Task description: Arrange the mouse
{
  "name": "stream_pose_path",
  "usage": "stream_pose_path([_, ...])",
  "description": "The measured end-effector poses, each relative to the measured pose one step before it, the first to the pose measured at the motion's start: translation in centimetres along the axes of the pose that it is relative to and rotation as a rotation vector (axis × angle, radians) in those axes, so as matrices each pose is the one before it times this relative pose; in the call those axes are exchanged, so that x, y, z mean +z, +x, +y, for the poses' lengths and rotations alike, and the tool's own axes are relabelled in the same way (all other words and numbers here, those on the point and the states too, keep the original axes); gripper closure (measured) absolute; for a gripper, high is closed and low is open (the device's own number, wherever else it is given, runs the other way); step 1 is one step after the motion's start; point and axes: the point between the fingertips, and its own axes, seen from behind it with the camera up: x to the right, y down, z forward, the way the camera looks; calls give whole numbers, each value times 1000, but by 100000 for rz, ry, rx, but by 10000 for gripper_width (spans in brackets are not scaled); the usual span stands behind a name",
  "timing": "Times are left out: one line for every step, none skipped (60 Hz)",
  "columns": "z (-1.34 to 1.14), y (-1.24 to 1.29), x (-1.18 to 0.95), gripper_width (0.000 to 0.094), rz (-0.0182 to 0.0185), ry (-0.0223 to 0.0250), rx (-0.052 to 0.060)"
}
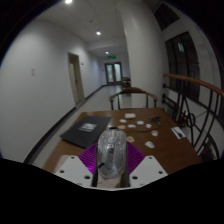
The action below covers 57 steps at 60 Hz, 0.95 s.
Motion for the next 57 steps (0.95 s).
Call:
stream_pose_path([-401, -947, -693, 573, -1517, 431, -230])
stream_pose_path([-273, -965, -624, 575, -1618, 151, -69])
stream_pose_path([-127, -981, -515, 574, -1760, 25, 60])
stream_pose_path([8, -907, -451, 575, -1808, -235, -24])
stream_pose_path([373, -572, -241, 576, -1811, -279, -128])
stream_pose_path([831, -1771, 399, 576, -1444, -861, -507])
stream_pose_path([536, -637, -159, 574, -1161, -1127, -533])
stream_pose_path([606, -504, -87, 574, -793, -1297, -543])
stream_pose_path([741, -335, -30, 574, -380, -1667, -859])
stream_pose_path([784, -179, 15, 573, 23, -1908, -1066])
stream_pose_path([1254, -217, -14, 574, 212, -1900, -1222])
stream_pose_path([1008, -990, 693, 573, 475, -1813, -850])
stream_pose_path([715, -11, 115, 572, 352, -1775, -657])
stream_pose_path([656, -6, 100, 574, 326, -1788, -398])
stream_pose_path([657, -25, 64, 573, 227, -1683, -116])
stream_pose_path([593, -15, 23, 575, 134, -1520, 37])
stream_pose_path([503, -5, -12, 575, 127, -1356, 40])
stream_pose_path([1457, -404, 806, 575, 260, -1153, -406])
stream_pose_path([430, 47, 150, 575, 178, -971, -442])
stream_pose_path([387, 202, 196, 575, 344, -800, -511])
stream_pose_path([337, 262, 181, 576, 549, -708, -290])
stream_pose_path([295, 229, 158, 575, 695, -743, -144])
stream_pose_path([643, 682, -398, 573, 808, -995, -472])
stream_pose_path([445, -567, 690, 574, 662, -864, -36])
stream_pose_path([186, 93, 206, 574, 337, -928, 148])
stream_pose_path([230, 174, 130, 574, 156, -987, 392])
stream_pose_path([297, 117, 171, 570, -22, -1202, 599])
stream_pose_path([392, 18, -48, 561, -470, -1590, 299])
stream_pose_path([-247, 466, -415, 559, -318, 2186, 294])
stream_pose_path([211, -525, 440, 546, -74, 26, -763])
stream_pose_path([45, -16, -61, 523, -70, -527, -811])
stream_pose_path([-265, 20, -14, 515, -322, 294, -107])
stream_pose_path([-38, -71, 47, 498, -263, -574, 262])
stream_pose_path([1, -65, 50, 481, -403, -584, 470])
stream_pose_path([224, 224, 31, 461, -400, -482, 52])
stream_pose_path([-121, -134, 17, 448, -782, -578, 50])
stream_pose_path([-22, -143, 23, 428, -1064, -603, -350])
stream_pose_path([-22, -135, -11, 407, -1163, -560, -602])
stream_pose_path([-1, -184, -62, 390, -1412, -582, -804])
stream_pose_path([-207, 45, -284, 369, -1339, -705, -851])
stream_pose_path([596, -280, -176, 321, -1556, -326, -364])
stream_pose_path([52, -85, -308, 292, -1905, -76, -179])
stream_pose_path([-93, -132, -422, 239, -1745, 388, -245])
stream_pose_path([-191, -90, -486, 185, -1451, 918, -247])
stream_pose_path([-126, -7, -607, 134, -1165, 1082, -434])
stream_pose_path([-180, 49, -563, 48, -912, 1015, -630])
stream_pose_path([-807, -191, -93, 63, -804, 716, -615])
stream_pose_path([250, -96, -410, 69, -465, 757, -589])
stream_pose_path([77, 143, -476, 79, -235, 482, -421])
stream_pose_path([13, 256, -483, 86, 56, 431, -393])
stream_pose_path([-20, 278, -479, 90, -13, 569, -337])
stream_pose_path([-33, 265, -495, 92, -84, 723, -261])
stream_pose_path([-1, 298, -558, 89, -73, 665, -191])
stream_pose_path([-255, 554, -512, 90, -95, 188, -192])
stream_pose_path([28, 66, -558, 90, -256, 190, 32])
stream_pose_path([180, 259, -668, 88, -240, 254, -10])
stream_pose_path([181, 293, -594, 90, -282, 148, 7])
